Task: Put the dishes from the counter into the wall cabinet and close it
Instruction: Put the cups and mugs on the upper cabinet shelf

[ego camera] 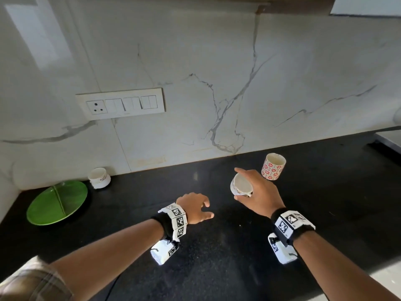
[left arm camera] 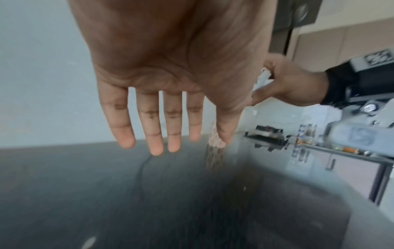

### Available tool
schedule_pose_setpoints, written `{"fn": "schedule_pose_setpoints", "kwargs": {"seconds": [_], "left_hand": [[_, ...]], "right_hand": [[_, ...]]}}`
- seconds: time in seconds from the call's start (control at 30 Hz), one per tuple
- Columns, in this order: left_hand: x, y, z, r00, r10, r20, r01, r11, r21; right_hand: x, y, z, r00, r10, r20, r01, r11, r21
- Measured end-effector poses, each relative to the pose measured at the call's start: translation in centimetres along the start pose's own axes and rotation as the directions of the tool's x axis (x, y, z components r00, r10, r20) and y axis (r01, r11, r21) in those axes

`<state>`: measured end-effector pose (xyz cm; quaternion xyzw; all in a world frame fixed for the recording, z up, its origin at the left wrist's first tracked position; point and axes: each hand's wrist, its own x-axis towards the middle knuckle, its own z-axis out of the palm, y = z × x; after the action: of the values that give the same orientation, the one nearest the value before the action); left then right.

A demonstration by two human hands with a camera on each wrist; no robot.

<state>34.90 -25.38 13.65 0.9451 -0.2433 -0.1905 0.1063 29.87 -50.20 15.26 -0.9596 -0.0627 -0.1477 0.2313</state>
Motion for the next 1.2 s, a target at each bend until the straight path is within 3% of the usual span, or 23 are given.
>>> {"fn": "schedule_pose_setpoints", "kwargs": {"seconds": [0.1,0.2,0.3,0.47,0.57,0.67,0.77,0.9,0.97,1.07,1.2], "left_hand": [[-3.2,0.7,-5.5,0.988,0.120,-0.093,-0.120,0.993,0.010],[-7.2,1.0,-11.9,0.945,0.234,-0.229,-0.230,0.972,0.044],[-11.8,1.6,-18.7,0.867,0.315,-0.386,-0.301,0.949,0.098],[-19.2,2.3,-28.4,0.691,0.427,-0.583,-0.338,0.904,0.261],[-23.1,3.0,-34.1,0.549,0.477,-0.687,-0.309,0.879,0.364],[-26.7,3.8,-39.7,0.377,0.503,-0.777,-0.251,0.863,0.437],[-29.2,4.6,-44.6,0.266,0.508,-0.819,-0.149,0.861,0.486],[-30.9,5.1,-50.7,0.166,0.505,-0.847,0.007,0.858,0.513],[-31.2,5.5,-53.7,0.138,0.497,-0.857,0.073,0.858,0.509],[-31.5,6.0,-58.5,0.073,0.458,-0.886,0.129,0.876,0.464],[-31.0,7.1,-64.1,-0.048,0.416,-0.908,0.145,0.903,0.406]], "right_hand": [[1.5,-3.9,-3.5,0.994,-0.082,-0.065,0.080,0.996,-0.034],[2.9,-8.7,-7.7,0.975,-0.164,-0.152,0.153,0.985,-0.083],[4.3,-13.8,-12.2,0.941,-0.222,-0.256,0.197,0.973,-0.121],[6.1,-21.9,-19.0,0.879,-0.337,-0.338,0.270,0.935,-0.229],[7.1,-26.3,-23.0,0.820,-0.412,-0.397,0.309,0.903,-0.298],[8.3,-30.2,-27.1,0.754,-0.496,-0.430,0.353,0.859,-0.372],[9.7,-33.1,-30.9,0.720,-0.550,-0.424,0.360,0.818,-0.448],[12.0,-35.9,-35.8,0.692,-0.601,-0.401,0.299,0.743,-0.598],[13.2,-36.8,-38.6,0.663,-0.615,-0.426,0.265,0.726,-0.635],[15.7,-38.2,-42.9,0.603,-0.634,-0.483,0.248,0.725,-0.643],[18.8,-39.2,-47.5,0.501,-0.608,-0.616,0.206,0.775,-0.598]]}}
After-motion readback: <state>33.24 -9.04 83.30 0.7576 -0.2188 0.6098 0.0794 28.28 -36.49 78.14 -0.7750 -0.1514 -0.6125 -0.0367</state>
